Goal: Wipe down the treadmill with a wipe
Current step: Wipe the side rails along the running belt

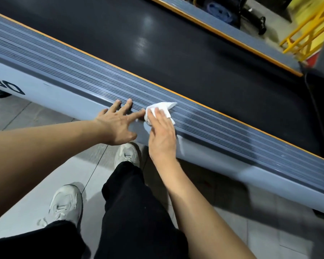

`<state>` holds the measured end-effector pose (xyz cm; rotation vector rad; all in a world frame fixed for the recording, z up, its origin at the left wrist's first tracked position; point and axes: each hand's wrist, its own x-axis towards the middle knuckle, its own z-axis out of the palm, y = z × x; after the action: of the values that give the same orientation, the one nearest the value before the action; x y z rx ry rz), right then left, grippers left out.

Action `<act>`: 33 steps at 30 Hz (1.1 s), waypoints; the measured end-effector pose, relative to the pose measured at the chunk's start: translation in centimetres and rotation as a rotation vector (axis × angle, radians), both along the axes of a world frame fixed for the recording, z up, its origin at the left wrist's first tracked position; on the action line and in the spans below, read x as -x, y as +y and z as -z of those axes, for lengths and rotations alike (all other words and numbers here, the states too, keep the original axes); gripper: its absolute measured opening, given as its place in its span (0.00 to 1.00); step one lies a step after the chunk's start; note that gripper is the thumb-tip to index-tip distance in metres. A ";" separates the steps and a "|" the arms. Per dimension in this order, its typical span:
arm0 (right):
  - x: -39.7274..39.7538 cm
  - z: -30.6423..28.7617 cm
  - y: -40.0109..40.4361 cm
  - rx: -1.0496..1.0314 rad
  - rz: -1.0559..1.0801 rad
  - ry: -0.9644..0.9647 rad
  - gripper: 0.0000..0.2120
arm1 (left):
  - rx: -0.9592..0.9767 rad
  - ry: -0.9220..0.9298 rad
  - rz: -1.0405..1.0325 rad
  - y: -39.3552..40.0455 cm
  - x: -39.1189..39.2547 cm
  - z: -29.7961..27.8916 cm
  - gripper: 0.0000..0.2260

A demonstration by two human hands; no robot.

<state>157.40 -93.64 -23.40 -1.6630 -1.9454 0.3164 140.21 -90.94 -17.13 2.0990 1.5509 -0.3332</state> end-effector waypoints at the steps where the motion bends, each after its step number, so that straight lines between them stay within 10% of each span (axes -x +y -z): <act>1: 0.3 0.0 0.2 0.001 -0.013 0.010 0.32 | -0.026 -0.037 -0.016 0.2 0.6 0.0 0.37; 13: -12.7 -0.3 -2.6 0.092 0.320 -0.083 0.26 | -0.056 0.216 0.079 0.7 4.1 0.1 0.38; 19: -7.5 -1.7 2.4 0.208 0.215 -0.161 0.24 | -0.070 0.148 0.101 1.0 5.9 -0.8 0.37; 26: 1.7 0.6 9.8 0.064 -0.002 -0.188 0.27 | -0.517 -0.017 0.088 4.9 11.3 2.5 0.28; 33: 9.3 -0.2 12.6 0.075 -0.181 -0.088 0.24 | -0.432 -0.046 0.135 5.1 13.3 3.8 0.34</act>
<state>148.07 -80.99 -23.23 -1.5737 -2.1800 0.3959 126.91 -85.82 -20.91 2.5254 1.5640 0.0110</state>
